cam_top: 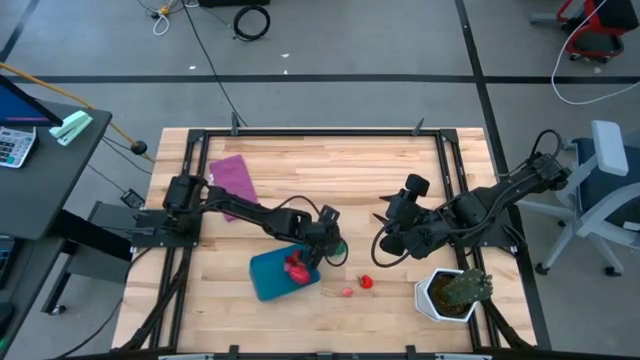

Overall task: Pick and placing Produce into tupperware
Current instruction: Put the bell pepper into the blue bin

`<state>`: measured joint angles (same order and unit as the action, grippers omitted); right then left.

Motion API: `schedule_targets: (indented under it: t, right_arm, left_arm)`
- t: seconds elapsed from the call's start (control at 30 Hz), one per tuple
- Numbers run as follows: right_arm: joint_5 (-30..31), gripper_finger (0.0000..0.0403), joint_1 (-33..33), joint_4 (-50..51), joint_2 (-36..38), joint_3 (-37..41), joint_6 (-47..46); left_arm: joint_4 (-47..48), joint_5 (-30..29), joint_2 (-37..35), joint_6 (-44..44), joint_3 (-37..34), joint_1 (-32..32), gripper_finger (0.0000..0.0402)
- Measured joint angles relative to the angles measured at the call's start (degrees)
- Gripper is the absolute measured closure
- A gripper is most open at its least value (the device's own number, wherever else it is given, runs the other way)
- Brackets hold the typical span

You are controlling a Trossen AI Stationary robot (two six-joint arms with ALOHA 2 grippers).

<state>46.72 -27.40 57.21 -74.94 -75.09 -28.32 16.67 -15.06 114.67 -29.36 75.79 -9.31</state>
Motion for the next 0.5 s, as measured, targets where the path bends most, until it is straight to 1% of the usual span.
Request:
schedule_targets:
  t: [0.13, 0.2, 0.27, 0.4, 0.5]
  right_arm:
    - [0.0, 0.0195, 0.0, 0.0, 0.0, 0.0, 0.0]
    - [-0.02, 0.0195, 0.0, 0.0, 0.0, 0.0, 0.01]
    - [0.0, 0.0195, 0.0, 0.0, 0.0, 0.0, 0.02]
    - [-0.02, 0.0195, 0.0, 0.0, 0.02, 0.0, 0.0]
    - [-0.03, 0.0195, 0.0, 0.0, 0.02, 0.0, 0.0]
  left_arm:
    - [2.84, -0.55, -0.02, 0.09, 0.13, -0.9, 0.0147]
    - [8.44, -0.52, -0.03, 0.7, 1.62, -1.65, 0.0144]
    - [12.72, -1.25, -0.15, 2.0, 3.82, -2.46, 0.0142]
    - [20.36, -6.32, -0.24, 3.5, 9.67, -4.35, 0.0143]
    - [21.57, -8.55, -0.34, 3.23, 14.16, -5.4, 0.0147]
